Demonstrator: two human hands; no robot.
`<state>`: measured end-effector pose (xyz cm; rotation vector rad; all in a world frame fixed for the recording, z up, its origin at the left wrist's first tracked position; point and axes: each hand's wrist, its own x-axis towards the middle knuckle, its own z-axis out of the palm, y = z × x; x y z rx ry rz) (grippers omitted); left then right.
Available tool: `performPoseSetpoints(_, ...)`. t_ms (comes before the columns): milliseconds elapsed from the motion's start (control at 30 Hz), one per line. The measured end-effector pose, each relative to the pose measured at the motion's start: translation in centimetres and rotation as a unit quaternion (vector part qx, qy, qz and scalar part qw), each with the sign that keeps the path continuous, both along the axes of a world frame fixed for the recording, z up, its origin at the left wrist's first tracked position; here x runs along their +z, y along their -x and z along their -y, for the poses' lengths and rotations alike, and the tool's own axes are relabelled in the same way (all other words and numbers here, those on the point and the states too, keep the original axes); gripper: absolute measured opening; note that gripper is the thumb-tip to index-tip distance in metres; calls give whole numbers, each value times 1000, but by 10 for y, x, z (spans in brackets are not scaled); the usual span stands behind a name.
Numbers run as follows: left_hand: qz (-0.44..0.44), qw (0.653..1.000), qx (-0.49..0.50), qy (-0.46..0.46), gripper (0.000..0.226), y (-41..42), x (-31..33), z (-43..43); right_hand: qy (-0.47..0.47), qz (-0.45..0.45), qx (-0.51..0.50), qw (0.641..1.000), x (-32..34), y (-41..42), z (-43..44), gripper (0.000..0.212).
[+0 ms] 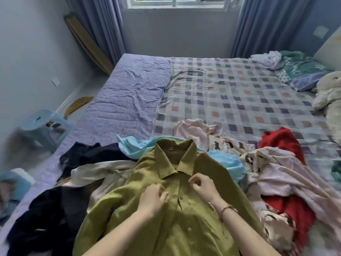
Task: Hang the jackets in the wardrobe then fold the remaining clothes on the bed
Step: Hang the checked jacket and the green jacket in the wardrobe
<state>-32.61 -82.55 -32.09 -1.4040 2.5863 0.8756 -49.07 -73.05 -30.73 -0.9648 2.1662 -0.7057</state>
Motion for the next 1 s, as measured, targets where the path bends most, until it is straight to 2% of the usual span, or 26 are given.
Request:
performPoseSetpoints(67, 3, 999, -31, 42, 36, -2, -20, -16, -33, 50, 6, 998, -26, -15, -11, 25)
performPoseSetpoints(133, 7, 994, -58, 90, 43, 2, -34, -22, -49, 82, -8, 995, -50, -25, -16, 15)
performPoseSetpoints(300, -11, 977, -108, 183, 45, 6, -44, -33, -5, 55, -55, 997, -64, -36, -15, 17)
performPoseSetpoints(434, -15, 975, -114, 189, 41, 12, -37, -37, -13, 59, -58, 996, -64, -43, -9, 3)
performPoseSetpoints(467, -20, 976, -111, 186, 40, 14, -36, -38, -21, 60, -57, 996, -64, -45, -8, 8)
performPoseSetpoints(534, -26, 982, -94, 161, 38, 19, -31, -39, -29, 65, -63, 995, -65, -47, -6, 18)
performPoseSetpoints(634, -12, 993, -24, 114, 14, 22, -22, -36, -32, 75, -103, 991, -61, -49, -4, 10)
performPoseSetpoints(767, -38, 991, 113, -56, 22, 23, -28, -28, -42, 67, -118, 990, -61, -46, 0, 15)
performPoseSetpoints(868, -53, 971, 176, -154, 23, 24, -28, -23, -39, 48, -105, 993, -57, -46, 1, 6)
performPoseSetpoints(934, -60, 969, 176, -164, 24, 23, -30, -23, -33, 32, -91, 995, -56, -49, 0, 11)
performPoseSetpoints(1001, -57, 980, 147, -125, 27, 20, -33, -26, -22, 29, -86, 996, -57, -52, -3, 15)
